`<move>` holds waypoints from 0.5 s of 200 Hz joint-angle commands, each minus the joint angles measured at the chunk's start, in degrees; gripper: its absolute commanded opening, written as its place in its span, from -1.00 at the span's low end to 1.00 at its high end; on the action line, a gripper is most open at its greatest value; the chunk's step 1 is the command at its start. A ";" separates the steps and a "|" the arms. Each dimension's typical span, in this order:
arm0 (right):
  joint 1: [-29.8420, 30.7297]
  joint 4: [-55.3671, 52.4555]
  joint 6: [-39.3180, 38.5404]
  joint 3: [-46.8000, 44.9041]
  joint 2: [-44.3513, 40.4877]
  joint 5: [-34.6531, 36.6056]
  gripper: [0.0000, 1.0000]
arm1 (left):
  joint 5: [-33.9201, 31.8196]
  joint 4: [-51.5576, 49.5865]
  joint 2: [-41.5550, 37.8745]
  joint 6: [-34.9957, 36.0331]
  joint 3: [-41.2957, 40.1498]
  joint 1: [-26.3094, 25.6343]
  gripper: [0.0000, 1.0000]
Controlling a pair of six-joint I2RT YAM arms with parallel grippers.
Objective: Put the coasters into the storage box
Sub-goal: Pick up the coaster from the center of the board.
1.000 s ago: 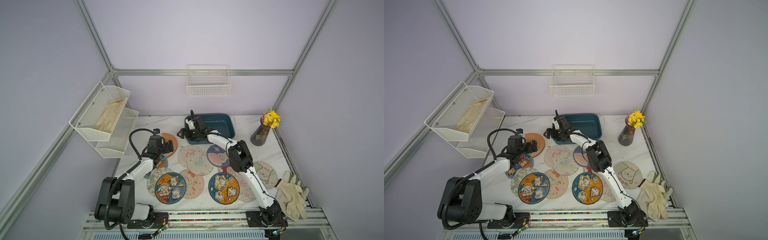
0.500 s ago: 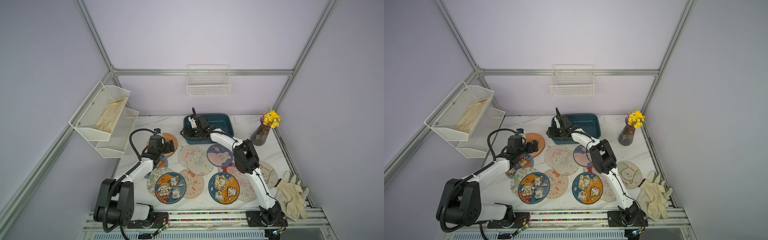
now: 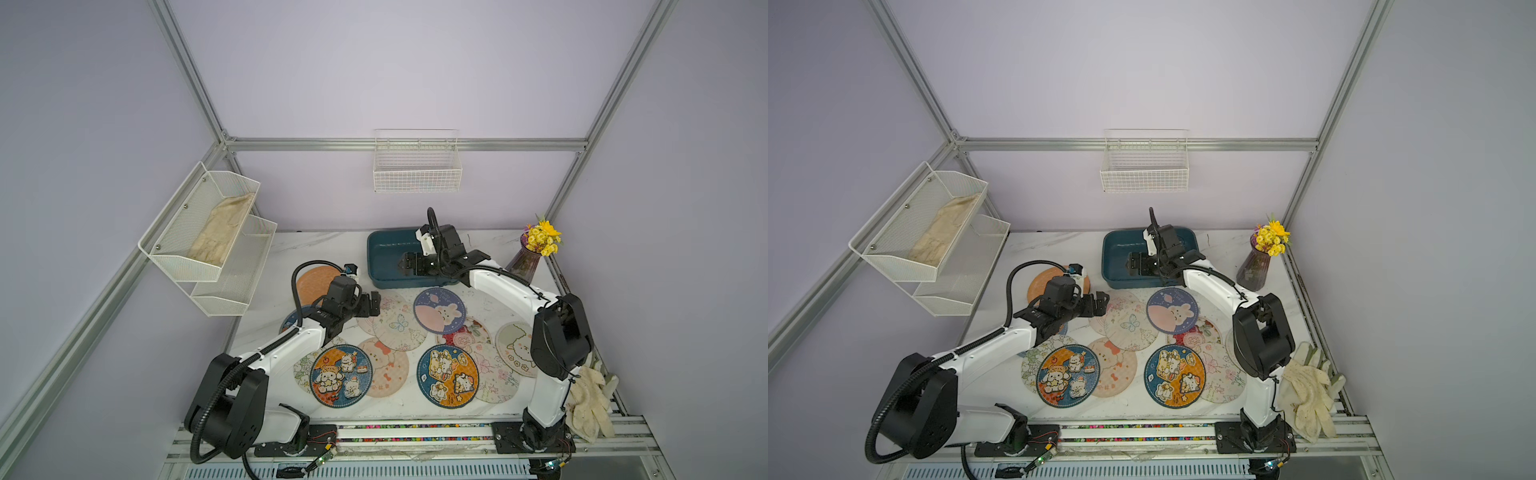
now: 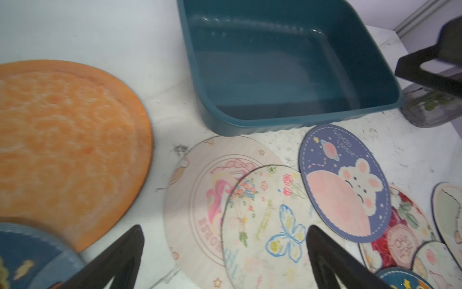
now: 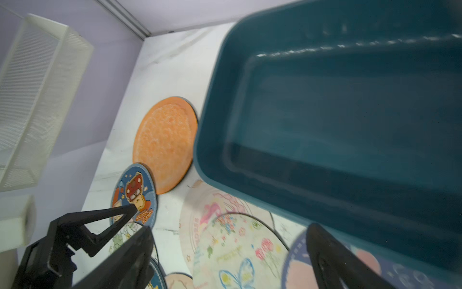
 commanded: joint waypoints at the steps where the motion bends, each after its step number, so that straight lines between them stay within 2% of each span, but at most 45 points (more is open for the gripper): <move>1: -2.35 -6.81 -1.13 -5.65 -4.73 -0.49 0.91 | 5.06 -0.08 4.44 -3.39 8.80 -3.15 1.00; 50: -7.39 -12.16 -1.69 -17.08 -11.82 0.14 0.90 | 12.06 -1.80 14.04 -8.17 16.30 -7.23 1.00; 100: -11.79 -12.84 -2.65 -24.16 -12.30 1.59 0.83 | 16.70 -2.23 21.08 -11.13 22.07 -8.97 0.91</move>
